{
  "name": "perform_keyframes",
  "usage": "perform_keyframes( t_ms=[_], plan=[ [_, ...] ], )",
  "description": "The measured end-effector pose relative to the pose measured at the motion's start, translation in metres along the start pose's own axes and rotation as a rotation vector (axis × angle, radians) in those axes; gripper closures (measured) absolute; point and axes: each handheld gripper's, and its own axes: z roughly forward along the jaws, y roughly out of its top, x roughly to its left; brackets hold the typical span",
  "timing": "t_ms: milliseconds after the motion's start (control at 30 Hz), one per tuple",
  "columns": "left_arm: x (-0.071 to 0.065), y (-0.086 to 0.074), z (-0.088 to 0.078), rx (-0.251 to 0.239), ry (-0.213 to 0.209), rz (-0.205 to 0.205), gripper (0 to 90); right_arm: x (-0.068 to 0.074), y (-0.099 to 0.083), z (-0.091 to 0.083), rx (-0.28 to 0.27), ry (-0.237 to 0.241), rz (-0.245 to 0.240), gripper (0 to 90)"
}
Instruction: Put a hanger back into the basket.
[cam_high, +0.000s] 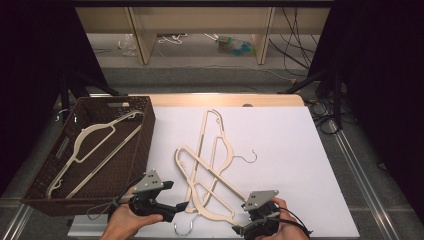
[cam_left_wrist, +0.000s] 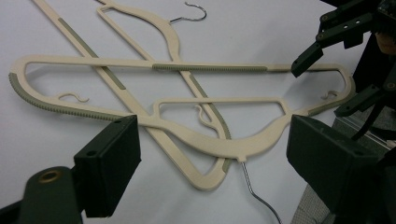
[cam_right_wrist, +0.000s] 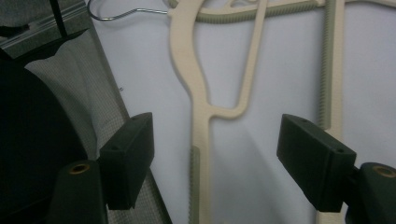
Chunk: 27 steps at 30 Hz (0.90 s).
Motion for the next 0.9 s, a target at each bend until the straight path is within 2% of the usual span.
perform_keyframes(
  t_ms=[233,367,433,533,667,733,767,900],
  plan=[
    [0.0,0.0,0.0,-0.003,0.001,0.0,17.7,0.003,0.001,0.006,0.037,0.007,-0.01,33.1],
    [0.0,-0.001,0.0,-0.001,0.012,0.004,17.6,0.004,0.002,0.011,0.085,-0.017,-0.015,38.2],
    [0.0,-0.001,0.0,0.003,0.011,0.005,17.6,0.005,0.002,0.013,0.086,-0.024,-0.019,39.2],
    [0.0,-0.001,0.0,-0.007,0.009,0.003,17.6,0.008,0.004,0.017,0.119,-0.04,-0.028,42.9],
    [0.0,-0.002,-0.001,-0.003,0.003,0.003,17.7,0.01,0.007,0.018,0.137,-0.057,-0.048,45.3],
    [0.0,-0.002,0.0,-0.007,0.003,-0.002,17.7,0.011,0.008,0.018,0.143,-0.073,-0.041,47.5],
    [0.0,-0.002,-0.001,0.008,-0.001,0.006,17.7,0.012,0.008,0.018,0.147,-0.074,-0.035,48.3],
    [0.0,-0.002,0.0,0.003,0.01,0.011,17.8,0.013,0.009,0.017,0.153,-0.075,-0.042,60.1]
  ],
)
